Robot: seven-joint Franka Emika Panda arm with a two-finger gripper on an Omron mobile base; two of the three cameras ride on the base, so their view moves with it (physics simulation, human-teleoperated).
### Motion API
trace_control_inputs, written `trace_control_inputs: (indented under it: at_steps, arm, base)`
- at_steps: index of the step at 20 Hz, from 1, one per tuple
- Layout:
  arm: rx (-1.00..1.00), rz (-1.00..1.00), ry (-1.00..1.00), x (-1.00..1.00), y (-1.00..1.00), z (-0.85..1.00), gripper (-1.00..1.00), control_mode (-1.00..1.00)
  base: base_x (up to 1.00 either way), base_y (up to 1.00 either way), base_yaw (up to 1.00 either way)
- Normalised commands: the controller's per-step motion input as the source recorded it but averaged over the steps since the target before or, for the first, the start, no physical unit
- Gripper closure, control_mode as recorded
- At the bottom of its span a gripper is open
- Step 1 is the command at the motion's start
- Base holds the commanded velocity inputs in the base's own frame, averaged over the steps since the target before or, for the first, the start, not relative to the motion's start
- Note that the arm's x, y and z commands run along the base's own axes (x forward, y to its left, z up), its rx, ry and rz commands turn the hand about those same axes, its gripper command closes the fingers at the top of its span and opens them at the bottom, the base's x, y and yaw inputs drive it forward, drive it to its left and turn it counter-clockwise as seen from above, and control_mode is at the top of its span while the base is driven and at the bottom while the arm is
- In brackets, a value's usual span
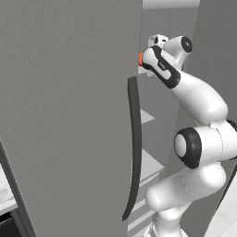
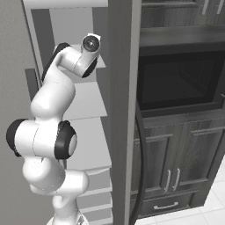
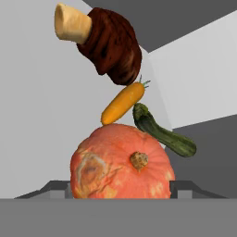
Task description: Take the squash and carrot from the second highest rack and move them to the highest rack where the steak and squash are located, to maximize freezer space. Close the freezer door after rearranging.
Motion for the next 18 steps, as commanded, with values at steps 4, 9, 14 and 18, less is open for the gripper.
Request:
trace_control_inputs:
  at_steps: [4, 9, 14, 18]
  arm:
    - [0.0, 0.0, 0.13, 0.39, 0.19, -0.13, 1.0, -1.0]
    - [0.0, 0.0, 0.16, 0.35, 0.19, -0.2, 1.0, -1.0]
    - [-0.06, 0.0, 0.15, 0.34, 0.22, -0.31, -1.0, -1.0]
    - [-0.11, 0.0, 0.18, 0.26, 0.27, -0.34, -1.0, -1.0]
  base:
    - [0.0, 0.0, 0.0]
    - [0.0, 0.0, 0.0]
    - [0.0, 0.0, 0.0]
    - [0.0, 0.0, 0.0]
